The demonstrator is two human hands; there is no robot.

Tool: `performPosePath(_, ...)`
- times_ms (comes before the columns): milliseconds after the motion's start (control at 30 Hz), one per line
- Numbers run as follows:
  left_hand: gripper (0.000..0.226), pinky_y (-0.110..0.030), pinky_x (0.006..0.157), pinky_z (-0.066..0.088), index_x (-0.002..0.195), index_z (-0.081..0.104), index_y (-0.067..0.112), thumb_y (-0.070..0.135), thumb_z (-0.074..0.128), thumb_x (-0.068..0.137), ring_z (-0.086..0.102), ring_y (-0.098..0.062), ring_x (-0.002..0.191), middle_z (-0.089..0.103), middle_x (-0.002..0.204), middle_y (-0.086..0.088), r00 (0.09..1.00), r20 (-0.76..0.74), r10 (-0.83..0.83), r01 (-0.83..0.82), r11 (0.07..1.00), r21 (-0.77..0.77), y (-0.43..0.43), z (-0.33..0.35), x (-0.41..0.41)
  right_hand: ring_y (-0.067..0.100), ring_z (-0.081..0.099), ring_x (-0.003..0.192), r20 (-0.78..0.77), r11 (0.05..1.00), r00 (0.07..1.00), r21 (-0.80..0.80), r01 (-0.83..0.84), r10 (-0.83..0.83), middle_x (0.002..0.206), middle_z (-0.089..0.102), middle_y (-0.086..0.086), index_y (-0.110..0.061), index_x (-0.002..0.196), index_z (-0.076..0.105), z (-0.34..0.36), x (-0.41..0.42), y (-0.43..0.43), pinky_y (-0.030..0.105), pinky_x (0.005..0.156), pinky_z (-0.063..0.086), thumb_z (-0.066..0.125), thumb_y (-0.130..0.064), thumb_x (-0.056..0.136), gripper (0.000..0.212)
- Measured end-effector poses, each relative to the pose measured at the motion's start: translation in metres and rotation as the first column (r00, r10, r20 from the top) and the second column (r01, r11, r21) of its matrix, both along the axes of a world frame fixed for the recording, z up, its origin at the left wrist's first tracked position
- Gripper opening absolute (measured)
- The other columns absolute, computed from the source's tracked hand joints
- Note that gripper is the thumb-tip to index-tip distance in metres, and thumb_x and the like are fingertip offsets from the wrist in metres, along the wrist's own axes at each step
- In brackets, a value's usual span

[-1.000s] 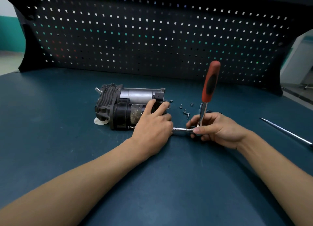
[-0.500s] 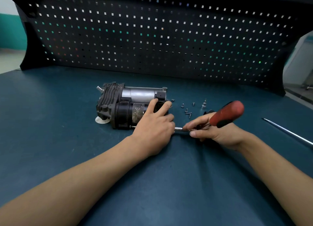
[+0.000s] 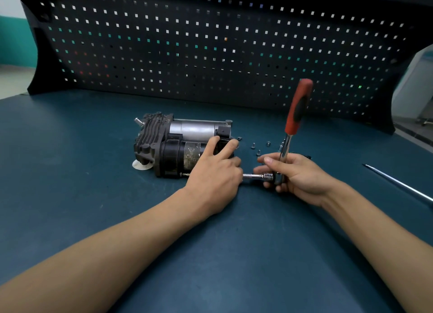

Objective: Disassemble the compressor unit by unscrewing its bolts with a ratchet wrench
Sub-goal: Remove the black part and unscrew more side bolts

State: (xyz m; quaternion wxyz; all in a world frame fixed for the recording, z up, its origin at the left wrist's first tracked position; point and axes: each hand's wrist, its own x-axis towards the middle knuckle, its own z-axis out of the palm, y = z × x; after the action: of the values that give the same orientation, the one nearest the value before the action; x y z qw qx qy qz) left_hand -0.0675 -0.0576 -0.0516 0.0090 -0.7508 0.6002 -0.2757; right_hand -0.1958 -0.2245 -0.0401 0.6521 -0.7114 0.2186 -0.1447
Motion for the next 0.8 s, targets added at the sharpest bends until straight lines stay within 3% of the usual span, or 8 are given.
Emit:
performPosePath(167,0.030,-0.055,0.115,0.010,0.095,0.070,0.022,0.029,0.042,0.100,0.022,-0.029,0.143,0.064,0.102,0.010,1.000,-0.009,0.006,-0.006,1.000,0.011,0.001,0.000,-0.001,0.020,0.065,0.056,-0.063,1.000,0.998,-0.003,0.025,-0.025,0.094,0.078,0.008,-0.010,0.115,0.061,0.001,0.004,-0.003,0.020,0.042,0.043,0.059,-0.035,0.096,0.032)
performPosePath(500,0.030,-0.054,0.114,0.009,0.096,0.070,0.022,0.029,0.040,0.100,0.022,-0.028,0.144,0.064,0.101,0.010,1.000,-0.004,0.010,-0.010,1.000,0.001,0.001,0.000,-0.001,0.020,0.055,0.043,-0.140,1.000,0.990,-0.014,0.015,-0.017,0.069,0.055,0.010,0.000,0.110,0.060,0.000,0.004,-0.013,0.020,0.030,0.031,0.055,-0.029,0.100,0.030)
performPosePath(667,0.029,-0.054,0.113,0.012,0.094,0.070,0.022,0.029,0.043,0.099,0.024,-0.029,0.142,0.065,0.100,0.010,1.000,0.006,-0.002,0.002,1.000,-0.007,0.001,0.000,-0.001,0.023,0.059,0.044,-0.180,1.000,0.984,0.022,-0.003,0.007,0.084,0.060,0.021,0.000,0.112,0.059,0.001,0.003,-0.017,0.021,0.030,0.034,0.056,-0.028,0.100,0.030)
performPosePath(800,0.028,-0.053,0.112,0.012,0.092,0.070,0.022,0.029,0.044,0.098,0.027,-0.029,0.141,0.066,0.097,0.010,1.000,0.013,-0.012,0.012,1.000,-0.025,0.001,0.000,0.000,0.022,0.059,0.047,-0.203,0.997,0.979,0.074,-0.018,0.032,0.086,0.063,0.019,-0.002,0.111,0.060,0.003,0.001,-0.018,0.021,0.032,0.036,0.056,-0.028,0.100,0.028)
